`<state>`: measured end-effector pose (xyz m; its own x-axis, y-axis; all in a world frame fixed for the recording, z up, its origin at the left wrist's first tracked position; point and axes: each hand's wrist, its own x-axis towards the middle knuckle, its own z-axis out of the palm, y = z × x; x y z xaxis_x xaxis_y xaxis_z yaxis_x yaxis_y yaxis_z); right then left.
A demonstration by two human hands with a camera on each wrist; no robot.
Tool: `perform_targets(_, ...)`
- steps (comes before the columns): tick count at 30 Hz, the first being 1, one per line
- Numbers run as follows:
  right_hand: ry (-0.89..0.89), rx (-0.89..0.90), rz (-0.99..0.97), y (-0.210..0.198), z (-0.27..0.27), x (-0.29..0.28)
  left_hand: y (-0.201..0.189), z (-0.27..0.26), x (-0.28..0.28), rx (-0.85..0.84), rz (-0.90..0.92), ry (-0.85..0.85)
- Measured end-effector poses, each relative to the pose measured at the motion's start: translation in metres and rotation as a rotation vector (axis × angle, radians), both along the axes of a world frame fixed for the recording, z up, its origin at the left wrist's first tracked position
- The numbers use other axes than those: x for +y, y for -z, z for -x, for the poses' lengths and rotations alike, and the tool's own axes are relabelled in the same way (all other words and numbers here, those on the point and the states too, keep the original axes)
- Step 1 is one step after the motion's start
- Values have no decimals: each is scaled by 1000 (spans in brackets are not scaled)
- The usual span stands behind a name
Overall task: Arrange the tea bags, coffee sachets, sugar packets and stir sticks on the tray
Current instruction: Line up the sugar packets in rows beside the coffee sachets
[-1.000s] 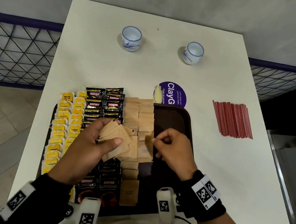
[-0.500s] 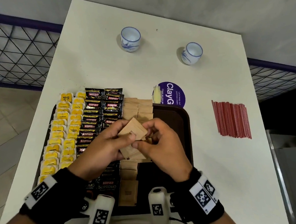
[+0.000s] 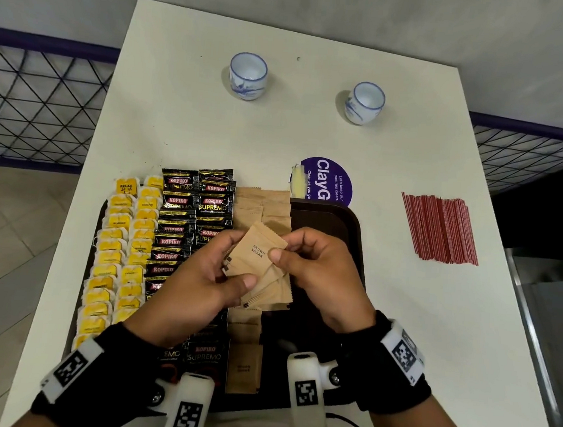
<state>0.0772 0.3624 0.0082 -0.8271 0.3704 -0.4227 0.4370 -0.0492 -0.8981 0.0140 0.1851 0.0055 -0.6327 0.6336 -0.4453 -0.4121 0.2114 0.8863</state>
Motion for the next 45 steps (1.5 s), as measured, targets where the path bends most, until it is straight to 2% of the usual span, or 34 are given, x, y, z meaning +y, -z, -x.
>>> perform_targets(5, 27, 15, 59, -5, 1, 2, 0, 0, -3, 30, 14, 27)
perform_targets(10, 158, 111, 152, -8, 0, 15, 4, 3, -14, -21, 49, -54)
perform_targets(13, 201, 116, 120, -7, -5, 35, 6, 8, -27, -15, 66, -80)
perform_targets(17, 71, -10, -142, 2, -20, 51, 6, 14, -43, 10, 67, -91)
perform_targets(19, -30, -89, -213, 8, -29, 49, 6, 16, -47, 14, 61, -108)
perform_targets(22, -129, -158, -228, 16, -38, 39, 6, 15, -47, 24, 61, -109)
perform_targets(28, -182, -263, -203, 32, -45, 24, 4, 10, -44, 32, 75, -74)
perform_targets(45, -168, -319, -273, 37, -43, 6, 5, 8, -40, 27, 100, -77)
